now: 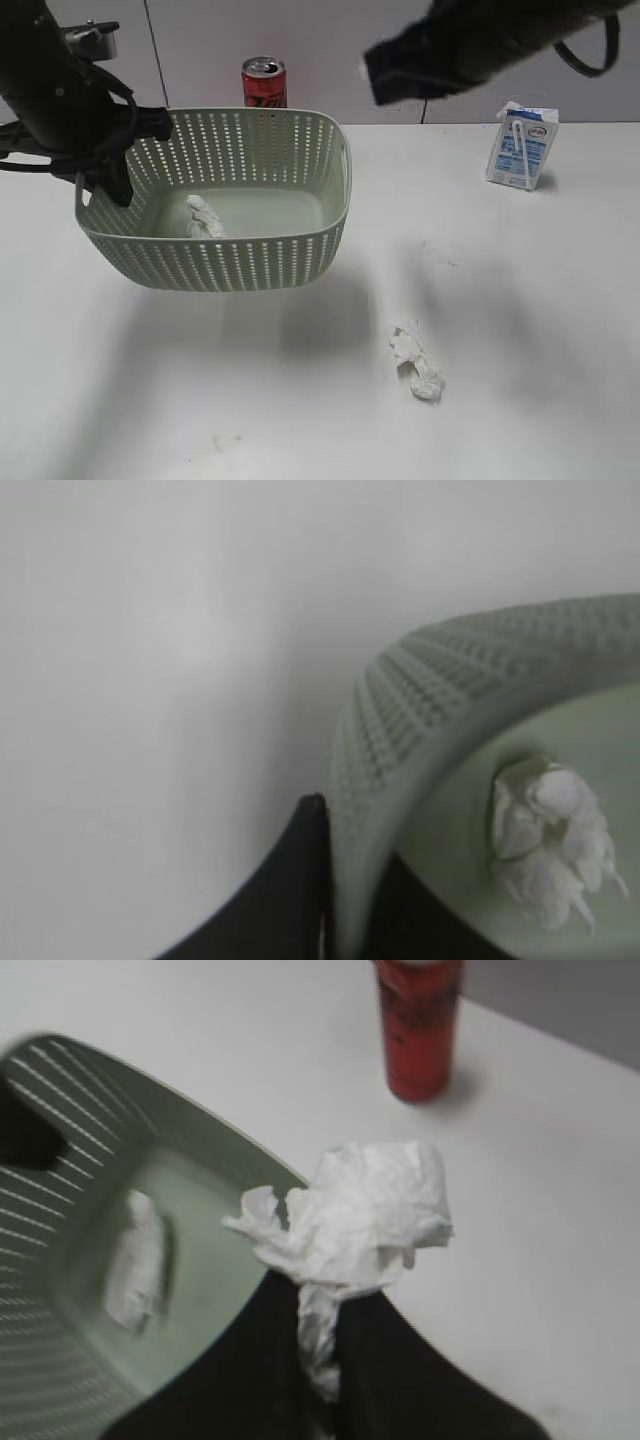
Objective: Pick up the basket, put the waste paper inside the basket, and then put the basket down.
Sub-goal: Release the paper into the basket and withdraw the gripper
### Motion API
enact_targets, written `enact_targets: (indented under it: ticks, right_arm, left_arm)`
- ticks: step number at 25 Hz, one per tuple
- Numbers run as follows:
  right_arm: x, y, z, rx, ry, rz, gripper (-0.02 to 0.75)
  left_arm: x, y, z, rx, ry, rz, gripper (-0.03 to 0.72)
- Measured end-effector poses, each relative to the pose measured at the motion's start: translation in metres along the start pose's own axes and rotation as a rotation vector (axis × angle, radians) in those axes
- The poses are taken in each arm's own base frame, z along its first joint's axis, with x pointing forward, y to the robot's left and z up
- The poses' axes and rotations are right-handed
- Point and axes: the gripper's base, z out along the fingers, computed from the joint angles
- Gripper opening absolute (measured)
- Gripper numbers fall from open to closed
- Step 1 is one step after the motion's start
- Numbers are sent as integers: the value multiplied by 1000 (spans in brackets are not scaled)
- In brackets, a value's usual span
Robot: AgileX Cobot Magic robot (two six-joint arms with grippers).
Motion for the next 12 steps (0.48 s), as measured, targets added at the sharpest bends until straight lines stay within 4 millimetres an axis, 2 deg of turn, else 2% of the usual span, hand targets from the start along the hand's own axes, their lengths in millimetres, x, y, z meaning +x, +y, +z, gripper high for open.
enact_targets:
  ticks: [2,4,6,8,10,12]
  right_arm:
    - [-12,30,-4,-58,-84,-44,20]
    - [-17,54,-2,-102,-135,-78,20]
    - [-13,67,7,-129,-130,-88,20]
    - [-5,73,22,-139,-85,-97,45]
    - [5,72,38,-140,-16,-95,139]
    - [13,71,49,-141,45,-93,327]
  left_arm:
    - [0,0,0,0,0,0,0]
    - [0,0,0,1,-2,0,0]
    - [0,0,0,1,-2,0,0]
    - [0,0,0,2,-3,-1,0]
    - [0,0,0,2,-3,-1,0]
    - [0,0,0,2,-4,-1,0]
